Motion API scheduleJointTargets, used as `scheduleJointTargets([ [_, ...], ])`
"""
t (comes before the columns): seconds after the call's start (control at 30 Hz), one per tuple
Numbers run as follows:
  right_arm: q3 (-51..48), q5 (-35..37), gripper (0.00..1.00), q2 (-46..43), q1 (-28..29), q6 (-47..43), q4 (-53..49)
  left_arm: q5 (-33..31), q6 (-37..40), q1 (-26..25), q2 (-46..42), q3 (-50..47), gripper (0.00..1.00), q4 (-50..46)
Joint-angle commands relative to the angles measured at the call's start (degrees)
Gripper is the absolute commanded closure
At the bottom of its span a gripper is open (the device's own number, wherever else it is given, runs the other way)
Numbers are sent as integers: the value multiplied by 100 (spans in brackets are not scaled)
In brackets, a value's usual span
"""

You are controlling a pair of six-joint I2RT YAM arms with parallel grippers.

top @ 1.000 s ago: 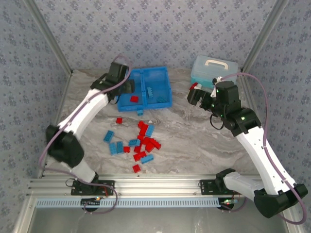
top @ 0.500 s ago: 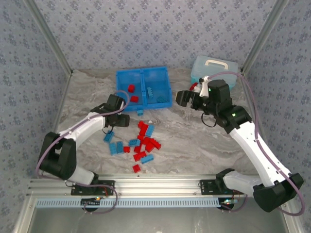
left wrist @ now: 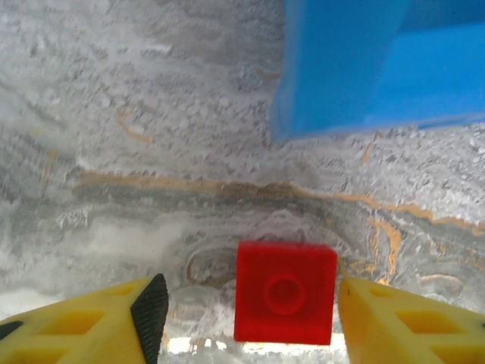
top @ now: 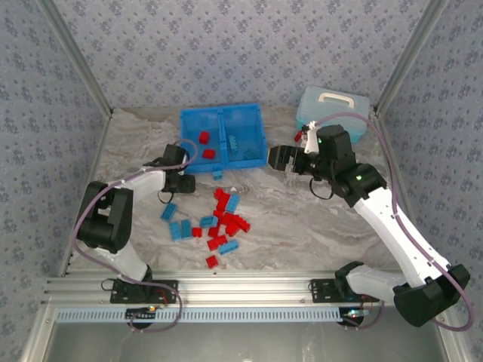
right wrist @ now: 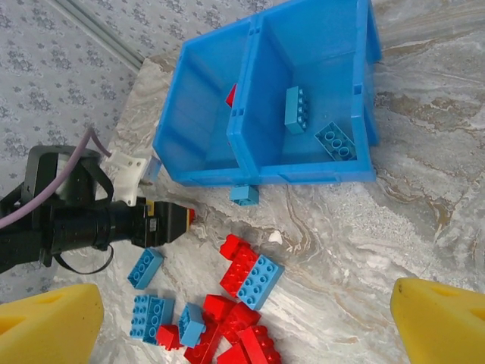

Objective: Sort the legos into containers by color

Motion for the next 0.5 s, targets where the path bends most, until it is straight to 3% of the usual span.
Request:
scheduleJointTargets([
  [0.0, 165, 34, 0, -35, 43, -47, -136, 244, -8, -14, 275, 354, 44, -66],
  [0.23, 176, 166, 0, -74, 46, -32, -198, 366, -167, -14, 280, 77, 57, 74],
  [0.47, 176, 162, 0, -31, 49, 24, -118, 364, -295, -67, -28, -121, 63, 63],
])
